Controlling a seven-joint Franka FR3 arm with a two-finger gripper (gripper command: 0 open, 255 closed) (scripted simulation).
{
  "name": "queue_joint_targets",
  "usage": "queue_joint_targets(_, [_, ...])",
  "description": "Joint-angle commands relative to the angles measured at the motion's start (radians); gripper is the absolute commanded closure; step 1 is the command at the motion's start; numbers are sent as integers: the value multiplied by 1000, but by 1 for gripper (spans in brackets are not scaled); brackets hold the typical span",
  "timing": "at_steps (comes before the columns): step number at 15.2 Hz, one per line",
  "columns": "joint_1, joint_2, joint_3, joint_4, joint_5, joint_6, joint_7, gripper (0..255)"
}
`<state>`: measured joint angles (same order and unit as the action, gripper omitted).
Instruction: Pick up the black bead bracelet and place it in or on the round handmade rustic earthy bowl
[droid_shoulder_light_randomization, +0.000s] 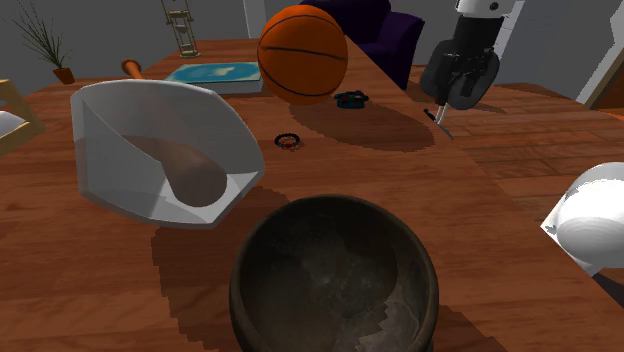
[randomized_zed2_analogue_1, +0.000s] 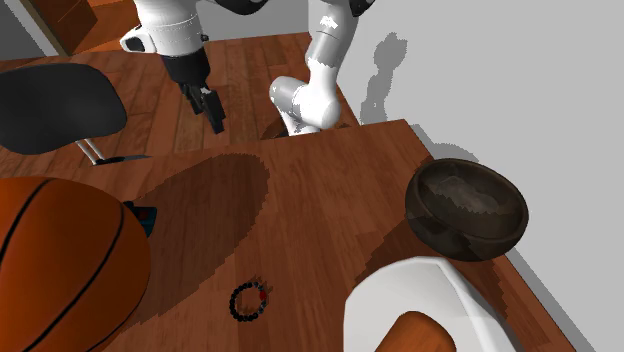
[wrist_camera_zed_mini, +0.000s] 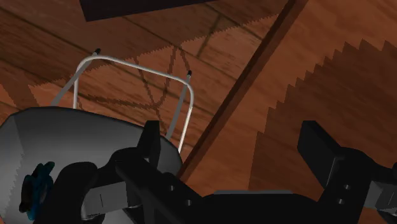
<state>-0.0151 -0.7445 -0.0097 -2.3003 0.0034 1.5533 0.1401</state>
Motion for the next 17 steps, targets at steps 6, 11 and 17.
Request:
queue_joint_targets(6, [72,173,18,109,10,65,-116,0])
queue_joint_targets(11, [137,334,46,231,18,103,-227,0])
queue_joint_targets(17, [206,509,93,389,21,122,-353,0])
